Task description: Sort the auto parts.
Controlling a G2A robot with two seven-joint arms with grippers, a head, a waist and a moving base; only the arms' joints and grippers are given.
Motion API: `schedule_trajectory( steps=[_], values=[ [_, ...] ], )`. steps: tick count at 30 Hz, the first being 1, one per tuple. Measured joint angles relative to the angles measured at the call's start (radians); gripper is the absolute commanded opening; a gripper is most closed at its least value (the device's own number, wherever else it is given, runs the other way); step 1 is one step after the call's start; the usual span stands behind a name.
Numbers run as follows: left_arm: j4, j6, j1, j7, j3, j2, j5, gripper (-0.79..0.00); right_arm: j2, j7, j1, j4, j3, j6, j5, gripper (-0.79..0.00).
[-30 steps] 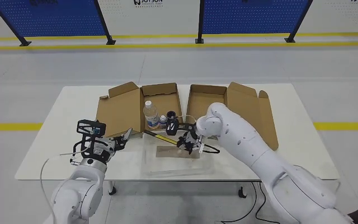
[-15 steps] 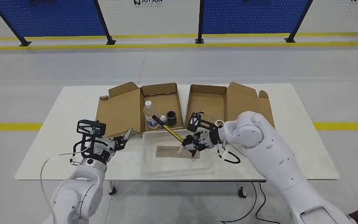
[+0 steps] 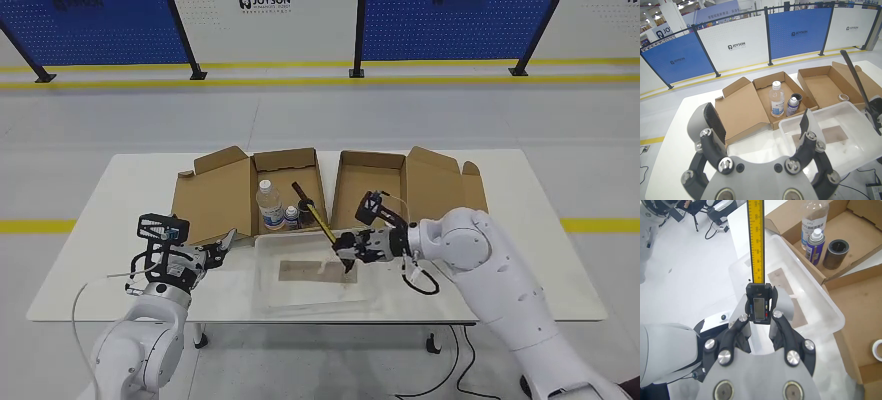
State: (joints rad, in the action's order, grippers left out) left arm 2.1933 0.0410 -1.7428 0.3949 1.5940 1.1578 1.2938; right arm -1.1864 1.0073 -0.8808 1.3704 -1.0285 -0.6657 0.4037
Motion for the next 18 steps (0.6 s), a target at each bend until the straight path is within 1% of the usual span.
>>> schedule_trajectory(
  steps=[4, 9, 13, 18],
  values=[
    [0.000, 0.000, 0.000, 0.000, 0.000, 0.000, 0.000, 0.000, 0.005, -0.026, 0.030, 0.009, -0.021, 0.065, 0.050, -0.785],
    [0.000, 0.000, 0.000, 0.000, 0.000, 0.000, 0.000, 0.000, 0.006, -0.059, 0.084, -0.002, -0.035, 0.174, 0.133, -0.785],
    [0.000, 0.000, 0.000, 0.000, 0.000, 0.000, 0.000, 0.000, 0.004, -0.096, 0.115, -0.047, -0.041, 0.242, 0.152, -0.785],
    [0.000, 0.000, 0.000, 0.000, 0.000, 0.000, 0.000, 0.000, -0.003, -0.138, 0.153, -0.148, -0.040, 0.324, 0.148, -0.785]
  ],
)
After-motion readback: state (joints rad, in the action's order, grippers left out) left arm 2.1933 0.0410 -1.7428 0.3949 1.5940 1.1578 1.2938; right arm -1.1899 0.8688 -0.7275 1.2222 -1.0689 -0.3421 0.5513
